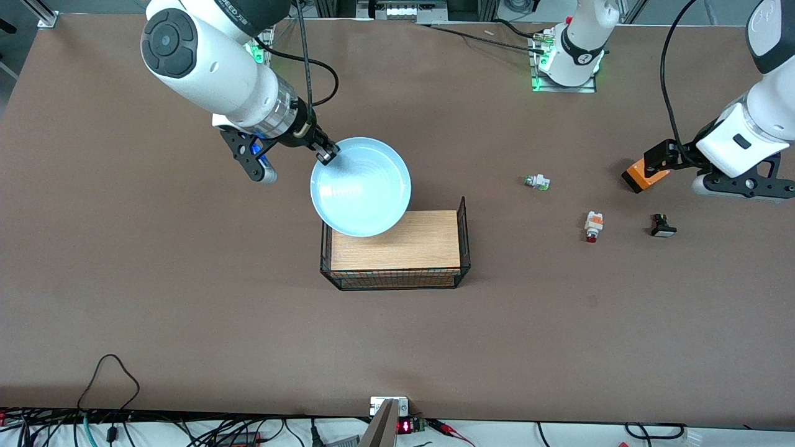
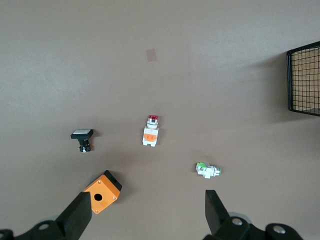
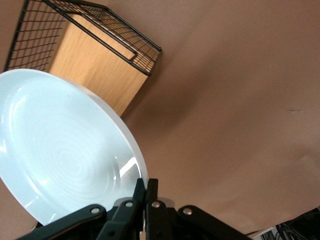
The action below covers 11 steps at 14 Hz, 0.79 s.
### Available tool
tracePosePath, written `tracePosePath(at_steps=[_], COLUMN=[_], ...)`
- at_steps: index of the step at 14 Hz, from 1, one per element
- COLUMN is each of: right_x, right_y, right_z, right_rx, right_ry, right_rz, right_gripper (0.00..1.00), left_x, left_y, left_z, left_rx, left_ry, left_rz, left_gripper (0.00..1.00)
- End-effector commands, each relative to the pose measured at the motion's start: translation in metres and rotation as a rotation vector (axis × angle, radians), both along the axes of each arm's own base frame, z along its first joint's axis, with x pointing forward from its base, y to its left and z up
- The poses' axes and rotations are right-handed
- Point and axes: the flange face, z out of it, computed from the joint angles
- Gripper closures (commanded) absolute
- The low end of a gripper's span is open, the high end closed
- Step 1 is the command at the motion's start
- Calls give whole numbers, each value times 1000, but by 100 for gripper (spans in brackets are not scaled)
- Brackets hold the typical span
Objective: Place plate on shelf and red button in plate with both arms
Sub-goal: 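Lift the plate with the right gripper toward the wire basket, then lower the plate onto the wooden tray with the right gripper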
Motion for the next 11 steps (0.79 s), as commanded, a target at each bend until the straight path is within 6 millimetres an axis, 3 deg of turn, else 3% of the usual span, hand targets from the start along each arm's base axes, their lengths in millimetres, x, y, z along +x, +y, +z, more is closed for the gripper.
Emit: tracePosePath(at_steps=[1, 3, 7, 9, 11], right_x=[17, 17, 13, 6, 7], right_y=[11, 26, 40, 58, 59], right_z=[-17, -37, -59, -74, -85], right_rx=[10, 4, -15, -21, -32], right_ry=[-4, 4, 26, 22, 31], right_rz=[-32, -23, 0, 16, 17], right_gripper=[100, 100, 100, 100, 100], left_x=[-2, -2, -2, -2, -2], left_y=[1, 1, 2, 1, 1], left_z=[1, 1, 1, 1, 1], left_rx=[3, 3, 3, 3, 3], left_ry=[2, 2, 2, 2, 2], left_rz=[5, 5, 7, 5, 5], left_gripper=[0, 0, 0, 0, 0])
